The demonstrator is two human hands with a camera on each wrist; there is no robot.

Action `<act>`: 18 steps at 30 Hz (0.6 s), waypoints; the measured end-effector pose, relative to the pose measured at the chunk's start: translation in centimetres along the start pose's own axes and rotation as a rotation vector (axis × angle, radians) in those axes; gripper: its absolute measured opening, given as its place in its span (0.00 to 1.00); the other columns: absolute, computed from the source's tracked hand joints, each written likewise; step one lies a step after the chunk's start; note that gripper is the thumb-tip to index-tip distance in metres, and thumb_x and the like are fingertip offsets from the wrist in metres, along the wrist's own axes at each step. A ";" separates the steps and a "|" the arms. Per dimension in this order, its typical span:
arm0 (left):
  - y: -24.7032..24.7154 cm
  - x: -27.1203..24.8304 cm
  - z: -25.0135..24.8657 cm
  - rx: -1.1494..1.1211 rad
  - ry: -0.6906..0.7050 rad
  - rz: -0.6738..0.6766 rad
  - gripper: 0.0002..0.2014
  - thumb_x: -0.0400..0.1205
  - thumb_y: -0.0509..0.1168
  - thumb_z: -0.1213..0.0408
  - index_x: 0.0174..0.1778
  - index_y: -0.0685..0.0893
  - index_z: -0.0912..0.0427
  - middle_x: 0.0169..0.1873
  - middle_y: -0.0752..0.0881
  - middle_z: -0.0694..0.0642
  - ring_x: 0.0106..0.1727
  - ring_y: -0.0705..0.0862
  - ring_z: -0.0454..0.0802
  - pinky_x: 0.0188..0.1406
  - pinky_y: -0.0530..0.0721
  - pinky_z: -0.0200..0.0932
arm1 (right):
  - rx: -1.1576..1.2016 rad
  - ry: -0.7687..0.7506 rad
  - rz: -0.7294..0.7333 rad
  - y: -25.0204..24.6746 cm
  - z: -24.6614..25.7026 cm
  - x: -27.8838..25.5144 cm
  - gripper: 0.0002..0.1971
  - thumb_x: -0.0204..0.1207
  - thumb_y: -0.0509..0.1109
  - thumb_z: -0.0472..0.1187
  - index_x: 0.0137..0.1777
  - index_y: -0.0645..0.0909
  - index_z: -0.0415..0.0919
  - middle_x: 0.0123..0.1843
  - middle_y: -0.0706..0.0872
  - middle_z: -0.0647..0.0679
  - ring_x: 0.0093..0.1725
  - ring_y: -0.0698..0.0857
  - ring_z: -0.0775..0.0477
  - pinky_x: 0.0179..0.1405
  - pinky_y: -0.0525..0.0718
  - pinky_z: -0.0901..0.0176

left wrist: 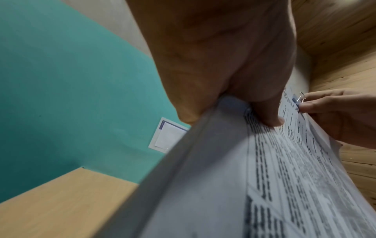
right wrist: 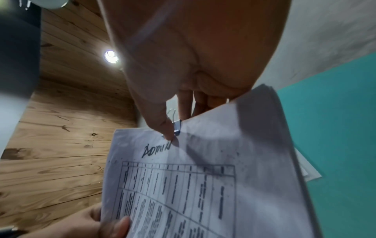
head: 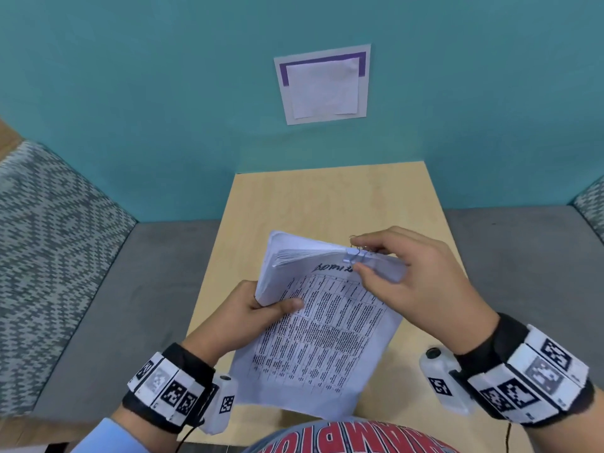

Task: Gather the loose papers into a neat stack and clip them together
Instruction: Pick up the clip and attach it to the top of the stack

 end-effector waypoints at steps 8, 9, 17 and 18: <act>0.3 0.2 0.0 -0.050 -0.051 0.007 0.44 0.74 0.78 0.31 0.53 0.85 0.77 0.45 0.92 0.74 0.46 0.93 0.62 0.59 0.86 0.78 | -0.018 0.087 0.181 0.3 0.0 1.6 0.06 0.72 0.73 0.50 0.44 0.88 0.50 0.43 0.87 0.56 0.44 0.85 0.57 0.46 0.82 0.60; 0.2 0.2 0.1 -0.055 -0.053 0.008 0.43 0.74 0.78 0.32 0.53 0.86 0.77 0.47 0.92 0.78 0.47 0.94 0.65 0.59 0.86 0.78 | -0.003 0.096 0.207 0.3 -0.1 1.7 0.04 0.74 0.74 0.48 0.44 0.87 0.50 0.43 0.89 0.56 0.45 0.86 0.56 0.48 0.84 0.56; 0.0 0.5 0.8 -0.149 -0.090 -0.008 0.38 0.75 0.80 0.37 0.59 0.88 0.73 0.55 0.91 0.80 0.55 0.93 0.75 0.63 0.88 0.75 | 0.248 0.281 0.282 0.0 -0.4 2.5 0.09 0.82 0.74 0.53 0.56 0.91 0.54 0.50 0.96 0.56 0.55 0.92 0.57 0.62 0.85 0.57; 0.0 0.5 0.8 -0.158 -0.093 -0.009 0.36 0.75 0.80 0.38 0.59 0.89 0.72 0.57 0.90 0.81 0.58 0.91 0.79 0.64 0.86 0.76 | 0.281 0.298 0.293 -0.1 -0.5 2.6 0.12 0.85 0.69 0.54 0.55 0.93 0.52 0.51 0.96 0.54 0.56 0.92 0.52 0.64 0.85 0.51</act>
Point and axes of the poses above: each hand's wrist, its own x-axis towards the middle knuckle, its own y-axis out of the palm, z = x × y, the point moved 1 cm from there along x, towards the middle knuckle
